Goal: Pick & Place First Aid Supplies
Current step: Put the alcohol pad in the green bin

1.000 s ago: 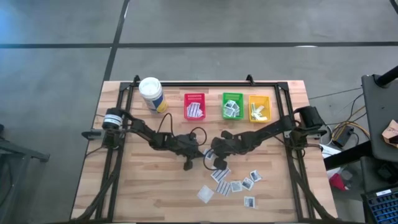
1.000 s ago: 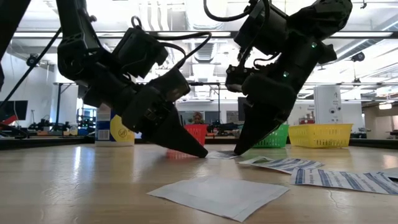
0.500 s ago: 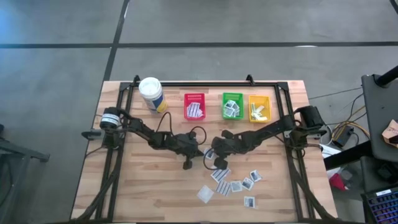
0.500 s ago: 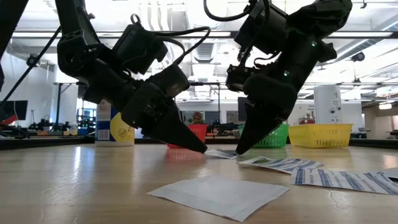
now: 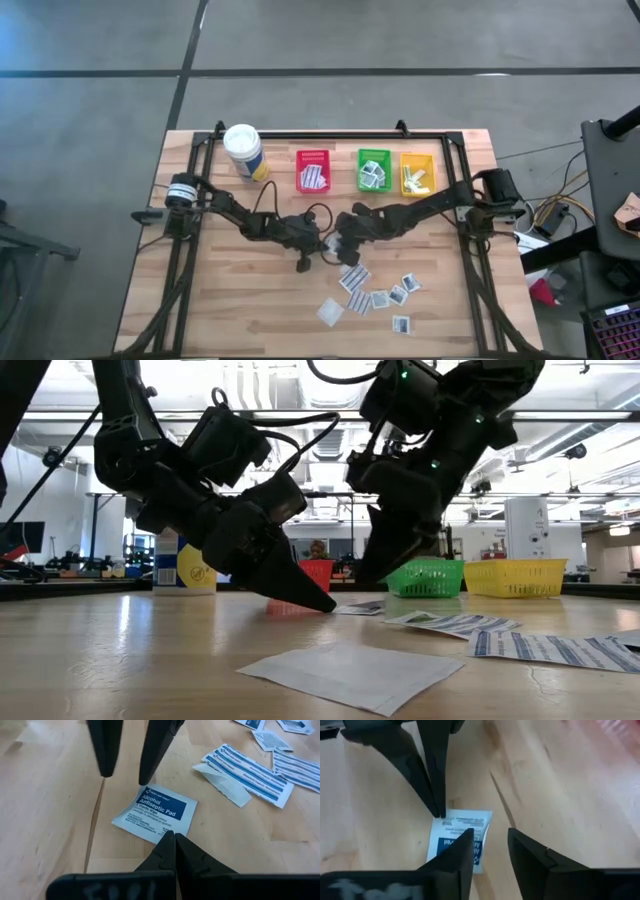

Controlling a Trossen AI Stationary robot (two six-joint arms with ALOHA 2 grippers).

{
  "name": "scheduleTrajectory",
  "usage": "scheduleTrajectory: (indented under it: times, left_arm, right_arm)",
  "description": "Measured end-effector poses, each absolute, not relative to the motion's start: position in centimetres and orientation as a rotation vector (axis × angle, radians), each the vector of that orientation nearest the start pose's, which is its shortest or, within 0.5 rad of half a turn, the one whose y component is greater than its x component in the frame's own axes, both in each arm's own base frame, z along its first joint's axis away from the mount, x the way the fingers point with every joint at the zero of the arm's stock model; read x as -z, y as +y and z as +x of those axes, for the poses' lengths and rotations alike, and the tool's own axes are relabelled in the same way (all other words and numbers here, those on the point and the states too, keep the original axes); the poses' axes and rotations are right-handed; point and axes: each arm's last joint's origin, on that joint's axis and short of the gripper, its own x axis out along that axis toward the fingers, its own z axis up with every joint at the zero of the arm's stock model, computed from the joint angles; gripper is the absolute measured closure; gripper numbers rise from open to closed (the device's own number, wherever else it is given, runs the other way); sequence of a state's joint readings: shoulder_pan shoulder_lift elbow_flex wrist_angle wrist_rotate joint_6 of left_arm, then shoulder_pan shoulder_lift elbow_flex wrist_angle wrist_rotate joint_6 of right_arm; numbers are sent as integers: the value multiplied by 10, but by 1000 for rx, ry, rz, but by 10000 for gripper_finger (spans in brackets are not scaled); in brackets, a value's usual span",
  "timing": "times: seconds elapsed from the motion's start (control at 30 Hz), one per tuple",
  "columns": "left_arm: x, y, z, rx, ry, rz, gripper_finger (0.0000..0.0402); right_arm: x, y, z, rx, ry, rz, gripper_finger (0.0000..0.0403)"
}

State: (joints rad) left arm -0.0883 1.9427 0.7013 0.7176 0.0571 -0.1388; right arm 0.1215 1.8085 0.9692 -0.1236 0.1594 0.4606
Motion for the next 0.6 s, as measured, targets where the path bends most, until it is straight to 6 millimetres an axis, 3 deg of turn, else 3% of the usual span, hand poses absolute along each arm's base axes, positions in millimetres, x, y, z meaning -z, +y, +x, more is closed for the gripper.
scheduleTrajectory:
  times: [0.33, 0.6]
  left_arm:
    - [-88, -31, 334, 97, 542, -144, 401]
    - [-88, -31, 334, 96, 545, -144, 401]
  right_arm:
    - [-117, 37, 344, 275, 982, 292, 272]
    - [-117, 38, 343, 233, 1014, 374, 288]
